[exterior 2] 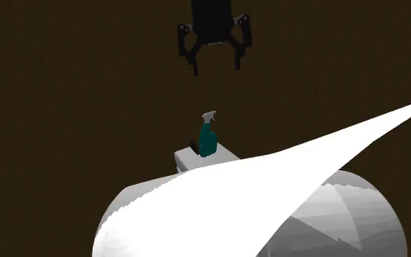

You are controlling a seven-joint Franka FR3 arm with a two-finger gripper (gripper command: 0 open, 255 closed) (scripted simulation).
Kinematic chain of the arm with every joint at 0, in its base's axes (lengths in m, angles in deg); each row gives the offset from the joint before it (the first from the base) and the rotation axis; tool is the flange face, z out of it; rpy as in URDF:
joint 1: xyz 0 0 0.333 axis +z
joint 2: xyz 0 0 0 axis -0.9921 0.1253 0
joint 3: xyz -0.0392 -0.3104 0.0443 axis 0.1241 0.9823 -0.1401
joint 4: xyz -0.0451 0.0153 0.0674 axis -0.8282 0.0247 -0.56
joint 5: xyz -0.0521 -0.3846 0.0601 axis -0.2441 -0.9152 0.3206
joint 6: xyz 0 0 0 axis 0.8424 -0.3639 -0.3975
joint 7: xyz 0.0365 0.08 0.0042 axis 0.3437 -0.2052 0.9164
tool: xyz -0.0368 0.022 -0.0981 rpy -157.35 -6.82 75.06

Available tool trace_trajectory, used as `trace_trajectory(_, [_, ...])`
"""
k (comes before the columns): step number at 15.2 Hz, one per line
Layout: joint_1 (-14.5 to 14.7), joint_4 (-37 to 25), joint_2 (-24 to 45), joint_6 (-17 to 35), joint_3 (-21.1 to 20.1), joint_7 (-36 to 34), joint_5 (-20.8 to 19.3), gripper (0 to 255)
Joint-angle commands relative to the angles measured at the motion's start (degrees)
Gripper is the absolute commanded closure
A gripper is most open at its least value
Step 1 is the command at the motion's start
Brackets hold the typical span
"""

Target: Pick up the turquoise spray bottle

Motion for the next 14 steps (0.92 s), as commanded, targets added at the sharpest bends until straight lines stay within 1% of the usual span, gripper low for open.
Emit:
trace_trajectory(1, [0.00, 0.00, 0.00, 0.00, 0.00, 0.00, 0.00, 0])
trace_trajectory(7, [-1.53, 0.21, 10.57, 10.71, -3.48, -10.58, 1.56, 0])
trace_trajectory(14, [-3.73, -3.84, 25.39, 21.40, -6.70, -22.70, 1.07, 0])
